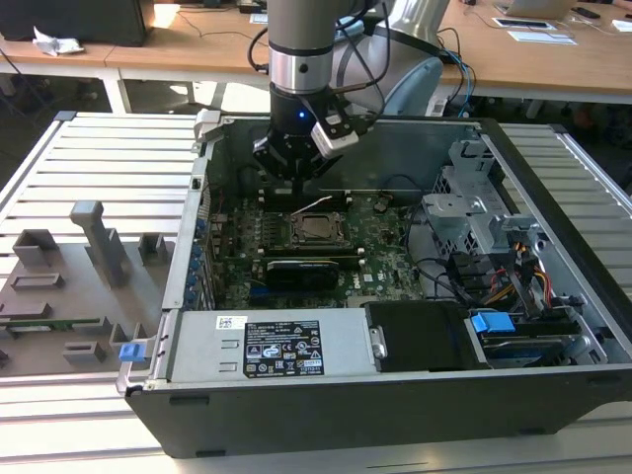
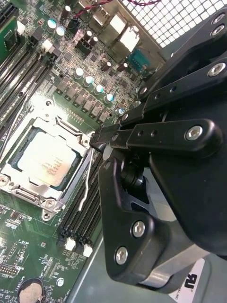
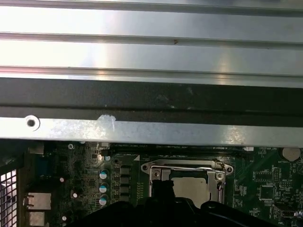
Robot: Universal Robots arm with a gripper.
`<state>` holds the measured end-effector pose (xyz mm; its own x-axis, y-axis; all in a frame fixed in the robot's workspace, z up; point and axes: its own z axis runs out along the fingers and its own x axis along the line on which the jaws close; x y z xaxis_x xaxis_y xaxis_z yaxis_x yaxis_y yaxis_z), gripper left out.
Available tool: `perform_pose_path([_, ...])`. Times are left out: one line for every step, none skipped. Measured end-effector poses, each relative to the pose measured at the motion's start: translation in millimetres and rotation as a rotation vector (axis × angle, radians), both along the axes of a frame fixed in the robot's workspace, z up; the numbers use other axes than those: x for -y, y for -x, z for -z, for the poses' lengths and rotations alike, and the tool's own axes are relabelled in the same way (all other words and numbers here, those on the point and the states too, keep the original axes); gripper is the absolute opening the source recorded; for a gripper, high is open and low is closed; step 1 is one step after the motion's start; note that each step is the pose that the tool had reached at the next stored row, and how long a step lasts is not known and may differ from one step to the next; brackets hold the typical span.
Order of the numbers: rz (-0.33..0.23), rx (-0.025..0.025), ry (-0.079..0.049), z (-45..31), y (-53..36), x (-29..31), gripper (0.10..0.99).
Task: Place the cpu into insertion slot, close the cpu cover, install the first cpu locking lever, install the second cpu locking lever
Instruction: 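Install the first cpu locking lever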
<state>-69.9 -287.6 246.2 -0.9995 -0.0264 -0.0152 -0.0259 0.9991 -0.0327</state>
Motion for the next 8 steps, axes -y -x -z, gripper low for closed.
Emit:
perform_pose_path([0.0, 0.0, 0.0, 0.8, 0.0, 0.0, 0.106])
perform_pose_path([0.0, 0.0, 0.0, 1.2, 0.0, 0.0, 0.106])
perform_pose_path([0.0, 0.0, 0.0, 1.6, 0.0, 0.0, 0.106])
perform_pose_path([0.0, -0.0001, 0.0, 2.0, 0.0, 0.0, 0.106])
perform_pose_path([0.0, 0.0, 0.0, 2.4, 0.0, 0.0, 0.106])
perform_pose_path([0.0, -0.0001, 0.0, 2.9, 0.0, 0.0, 0.106])
perform_pose_path([0.0, 0.0, 0.0, 3.3, 0.0, 0.0, 0.106])
perform_pose_path([0.0, 0.0, 0.0, 3.6, 0.0, 0.0, 0.106])
